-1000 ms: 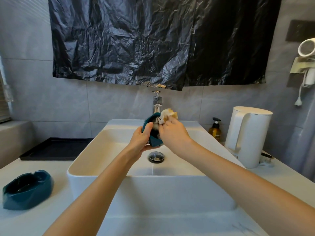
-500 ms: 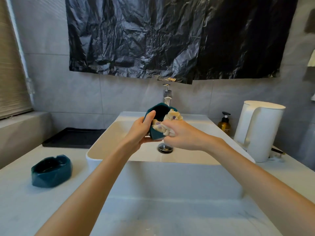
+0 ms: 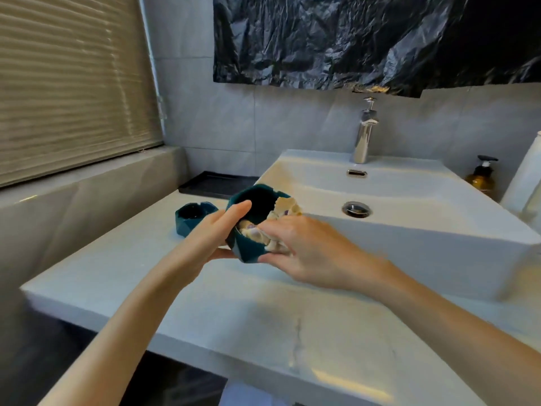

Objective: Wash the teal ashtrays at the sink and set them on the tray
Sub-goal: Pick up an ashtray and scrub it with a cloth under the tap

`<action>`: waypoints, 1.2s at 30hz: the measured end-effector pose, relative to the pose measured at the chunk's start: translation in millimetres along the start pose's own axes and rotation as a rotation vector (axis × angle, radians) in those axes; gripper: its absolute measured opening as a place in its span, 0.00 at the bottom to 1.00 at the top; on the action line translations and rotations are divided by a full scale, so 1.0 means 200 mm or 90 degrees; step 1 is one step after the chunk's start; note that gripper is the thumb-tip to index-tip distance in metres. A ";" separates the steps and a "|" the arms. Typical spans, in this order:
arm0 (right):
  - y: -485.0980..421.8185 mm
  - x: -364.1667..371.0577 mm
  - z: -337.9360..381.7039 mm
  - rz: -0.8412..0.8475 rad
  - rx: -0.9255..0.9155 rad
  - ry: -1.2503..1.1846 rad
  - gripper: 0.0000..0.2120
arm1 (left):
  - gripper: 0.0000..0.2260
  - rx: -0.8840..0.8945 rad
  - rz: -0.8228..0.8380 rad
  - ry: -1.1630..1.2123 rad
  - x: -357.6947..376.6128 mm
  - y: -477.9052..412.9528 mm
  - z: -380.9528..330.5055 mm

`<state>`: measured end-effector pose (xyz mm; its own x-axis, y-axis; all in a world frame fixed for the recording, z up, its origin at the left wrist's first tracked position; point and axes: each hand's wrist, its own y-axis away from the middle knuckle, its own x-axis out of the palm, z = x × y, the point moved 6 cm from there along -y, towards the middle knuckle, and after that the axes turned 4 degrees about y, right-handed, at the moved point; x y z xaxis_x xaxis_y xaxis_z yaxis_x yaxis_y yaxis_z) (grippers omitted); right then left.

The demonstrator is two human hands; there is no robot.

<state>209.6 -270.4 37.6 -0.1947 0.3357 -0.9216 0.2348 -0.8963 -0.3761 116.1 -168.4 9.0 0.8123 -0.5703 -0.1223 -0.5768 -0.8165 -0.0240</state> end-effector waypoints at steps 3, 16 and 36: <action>0.00 0.15 0.08 0.055 -0.031 -0.018 0.09 | 0.12 0.012 0.004 -0.083 -0.09 0.11 0.13; -0.02 0.46 0.10 0.212 -0.055 -0.061 0.15 | 0.14 0.020 -0.061 -0.319 -0.19 0.15 0.41; -0.19 0.32 -0.14 0.115 0.102 -0.227 0.06 | 0.33 0.093 0.073 -0.110 -0.28 0.16 0.47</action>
<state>214.4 -207.4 -10.5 -0.4873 0.0736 -0.8701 0.1495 -0.9747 -0.1661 44.9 -153.8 -78.5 0.7210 -0.6245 -0.3003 -0.6811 -0.7183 -0.1415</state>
